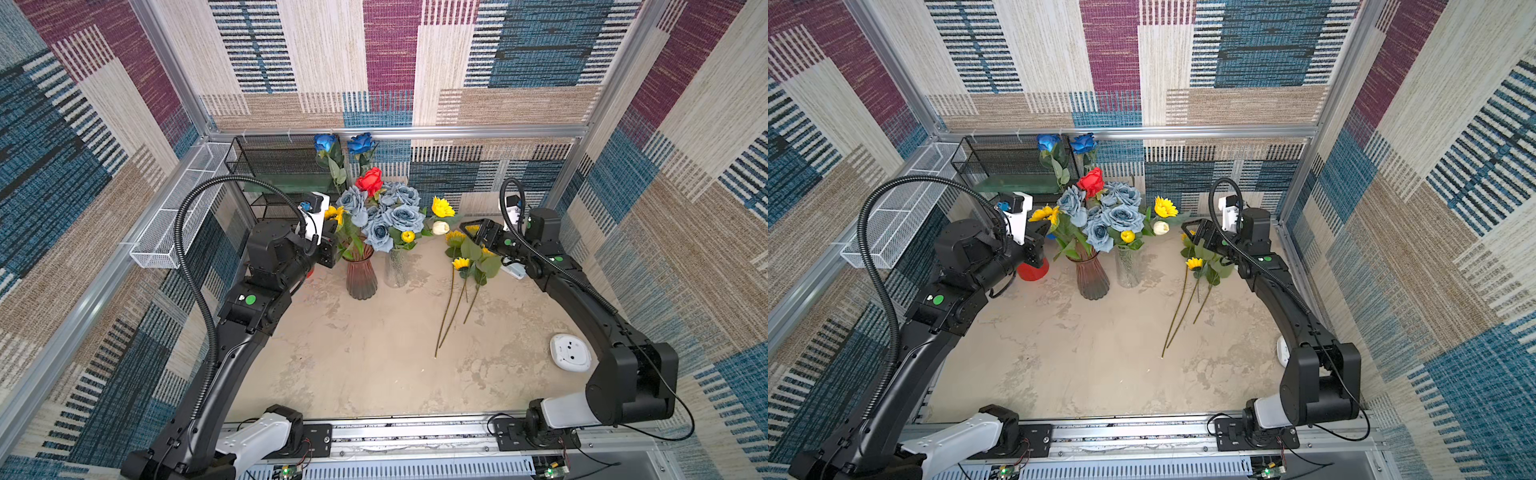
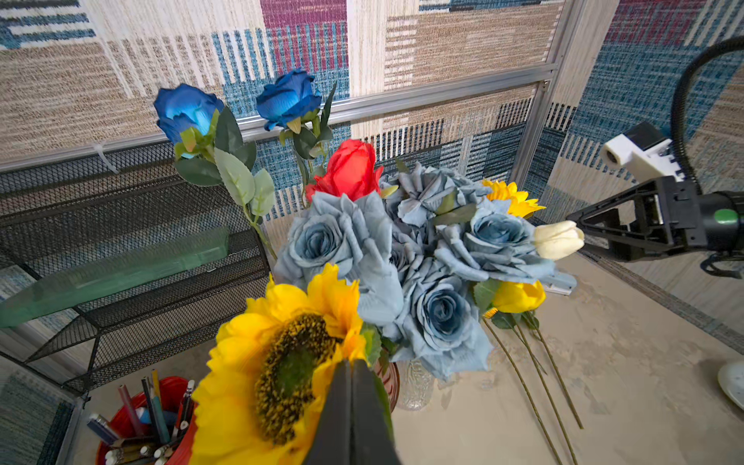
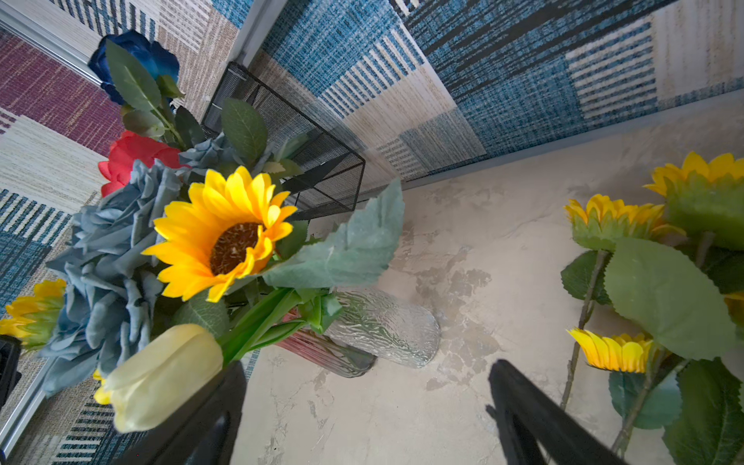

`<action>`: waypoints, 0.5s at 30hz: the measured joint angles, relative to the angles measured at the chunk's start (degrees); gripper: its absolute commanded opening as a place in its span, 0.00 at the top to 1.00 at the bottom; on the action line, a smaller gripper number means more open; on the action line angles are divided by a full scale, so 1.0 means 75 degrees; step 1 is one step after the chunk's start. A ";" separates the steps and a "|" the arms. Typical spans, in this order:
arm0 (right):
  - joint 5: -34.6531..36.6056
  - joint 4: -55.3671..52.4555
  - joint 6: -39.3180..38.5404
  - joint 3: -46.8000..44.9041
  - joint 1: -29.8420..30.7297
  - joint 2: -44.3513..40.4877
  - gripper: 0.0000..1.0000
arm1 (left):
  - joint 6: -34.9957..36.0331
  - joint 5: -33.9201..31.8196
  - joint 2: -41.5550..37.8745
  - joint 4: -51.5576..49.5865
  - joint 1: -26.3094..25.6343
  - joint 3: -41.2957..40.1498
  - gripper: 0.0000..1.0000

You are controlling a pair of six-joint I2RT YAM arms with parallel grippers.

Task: Pick out yellow flowers from the vase
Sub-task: Pick up the flower from the vase.

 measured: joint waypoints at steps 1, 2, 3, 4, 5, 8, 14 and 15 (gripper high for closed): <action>0.0000 -0.0003 -0.0061 0.0006 0.0087 -0.0032 0.04 | -0.0012 0.0009 0.0000 -0.0064 0.0000 0.0134 1.00; 0.0003 -0.0003 -0.0137 0.0026 0.0175 -0.0061 0.04 | -0.0047 0.0047 -0.0003 -0.0140 0.0000 0.0286 1.00; 0.0009 0.0006 -0.0216 0.0038 0.0236 -0.0090 0.04 | -0.0064 0.0085 -0.0003 -0.0207 0.0000 0.0399 1.00; 0.0012 0.0023 -0.0300 0.0041 0.0309 -0.0131 0.04 | -0.0085 0.0163 -0.0003 -0.0294 0.0000 0.0545 1.00; 0.0015 0.0044 -0.0382 0.0041 0.0373 -0.0184 0.04 | -0.0114 0.0201 0.0000 -0.0396 0.0000 0.0702 1.00; 0.0175 0.0245 -0.0533 -0.0035 0.0440 -0.0402 0.04 | -0.0146 0.0399 0.0058 -0.0673 0.0000 0.1256 1.00; 0.0265 0.0787 -0.0938 -0.0087 0.0761 -0.1061 0.04 | -0.0306 0.0965 0.0277 -0.1256 0.0000 0.2416 1.00; 0.0227 0.0889 -0.1026 -0.0067 0.0825 -0.1142 0.04 | -0.0350 0.1052 0.0297 -0.1314 0.0000 0.2550 1.00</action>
